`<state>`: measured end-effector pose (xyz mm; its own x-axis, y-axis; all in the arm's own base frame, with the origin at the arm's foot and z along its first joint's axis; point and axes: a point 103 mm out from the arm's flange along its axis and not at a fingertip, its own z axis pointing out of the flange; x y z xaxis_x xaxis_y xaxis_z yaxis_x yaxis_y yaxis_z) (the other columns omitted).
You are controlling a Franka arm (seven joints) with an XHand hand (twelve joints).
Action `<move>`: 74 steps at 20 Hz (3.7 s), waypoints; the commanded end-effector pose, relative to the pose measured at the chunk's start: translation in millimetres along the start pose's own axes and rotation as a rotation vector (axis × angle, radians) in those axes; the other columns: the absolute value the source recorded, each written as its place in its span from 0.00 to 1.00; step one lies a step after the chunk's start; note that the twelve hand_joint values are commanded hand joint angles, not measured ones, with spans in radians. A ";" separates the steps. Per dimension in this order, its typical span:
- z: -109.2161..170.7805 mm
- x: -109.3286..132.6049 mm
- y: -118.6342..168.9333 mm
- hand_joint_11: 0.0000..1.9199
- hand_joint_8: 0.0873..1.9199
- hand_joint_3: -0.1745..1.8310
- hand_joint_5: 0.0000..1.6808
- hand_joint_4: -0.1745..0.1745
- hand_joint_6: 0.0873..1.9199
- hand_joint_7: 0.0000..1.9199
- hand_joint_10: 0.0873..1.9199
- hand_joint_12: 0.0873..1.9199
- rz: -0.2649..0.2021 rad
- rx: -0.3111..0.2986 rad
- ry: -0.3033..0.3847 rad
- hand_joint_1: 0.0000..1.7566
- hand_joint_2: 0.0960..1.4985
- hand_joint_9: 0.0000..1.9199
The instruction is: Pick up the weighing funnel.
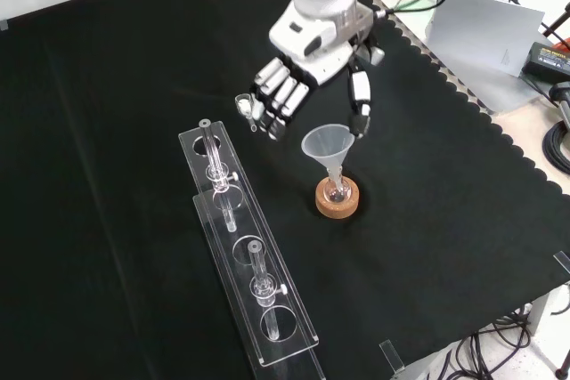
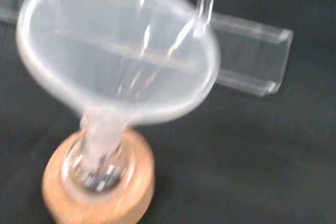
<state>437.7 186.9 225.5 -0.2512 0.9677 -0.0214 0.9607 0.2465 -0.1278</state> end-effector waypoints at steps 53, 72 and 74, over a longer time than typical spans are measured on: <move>164.3 -195.4 -39.4 0.00 0.18 0.22 0.30 0.60 0.00 0.29 0.29 0.67 0.349 0.180 0.045 0.41 0.37 0.18; 176.1 -234.4 -33.2 0.00 0.17 0.34 0.44 0.68 0.00 0.41 0.26 0.70 0.358 0.134 0.029 0.46 0.31 0.27; 177.3 -236.3 -31.0 0.00 0.17 0.34 0.44 0.68 0.00 0.42 0.25 0.71 0.358 0.134 0.034 0.47 0.31 0.28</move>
<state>442.4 -56.0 60.7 0.1051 0.9927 -0.0598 0.9619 -0.1167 -0.2474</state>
